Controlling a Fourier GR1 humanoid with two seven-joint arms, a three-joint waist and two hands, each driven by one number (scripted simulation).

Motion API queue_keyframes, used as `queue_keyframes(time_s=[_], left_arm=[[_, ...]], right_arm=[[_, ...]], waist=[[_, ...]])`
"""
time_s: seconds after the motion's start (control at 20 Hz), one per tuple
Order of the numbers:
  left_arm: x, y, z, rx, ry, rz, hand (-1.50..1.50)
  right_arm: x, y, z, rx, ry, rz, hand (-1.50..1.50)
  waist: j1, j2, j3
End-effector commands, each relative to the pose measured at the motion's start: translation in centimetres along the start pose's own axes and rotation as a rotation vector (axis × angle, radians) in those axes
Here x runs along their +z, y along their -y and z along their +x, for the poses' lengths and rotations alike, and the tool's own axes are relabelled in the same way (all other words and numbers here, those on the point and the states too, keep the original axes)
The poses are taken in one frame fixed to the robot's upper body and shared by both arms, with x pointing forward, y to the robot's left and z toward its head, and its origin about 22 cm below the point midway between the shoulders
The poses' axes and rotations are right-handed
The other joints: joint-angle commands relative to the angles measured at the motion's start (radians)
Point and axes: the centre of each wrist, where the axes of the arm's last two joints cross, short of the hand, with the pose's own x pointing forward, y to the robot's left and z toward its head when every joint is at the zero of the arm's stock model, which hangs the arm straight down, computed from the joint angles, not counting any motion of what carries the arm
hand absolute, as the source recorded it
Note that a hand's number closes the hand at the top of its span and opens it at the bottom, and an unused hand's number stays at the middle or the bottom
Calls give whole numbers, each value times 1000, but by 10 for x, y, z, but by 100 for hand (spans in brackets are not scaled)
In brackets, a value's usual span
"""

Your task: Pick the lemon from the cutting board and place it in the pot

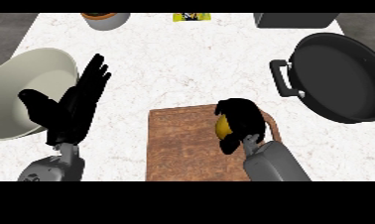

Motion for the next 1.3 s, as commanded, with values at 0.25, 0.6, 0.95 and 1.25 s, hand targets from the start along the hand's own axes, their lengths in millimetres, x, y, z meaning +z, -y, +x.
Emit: queue_keyframes(time_s=[0.25, 0.6, 0.95, 1.25], left_arm=[[5, -11, -7, 9, -2, -9, 0], [3, -10, -5, 11, -2, 57, 0], [2, -16, -8, 6, -22, 18, 0], [6, -7, -1, 10, -7, 0, 0]], right_arm=[[10, 5, 18, -3, 55, -66, 150], [57, 58, -246, -146, -306, -220, 150], [126, 88, -352, -102, -436, -447, 150], [185, 129, -374, -152, -315, -624, 150]], waist=[[0, -1, 0], [-70, -3, 4], [-25, -2, 1], [-22, -4, 0]])
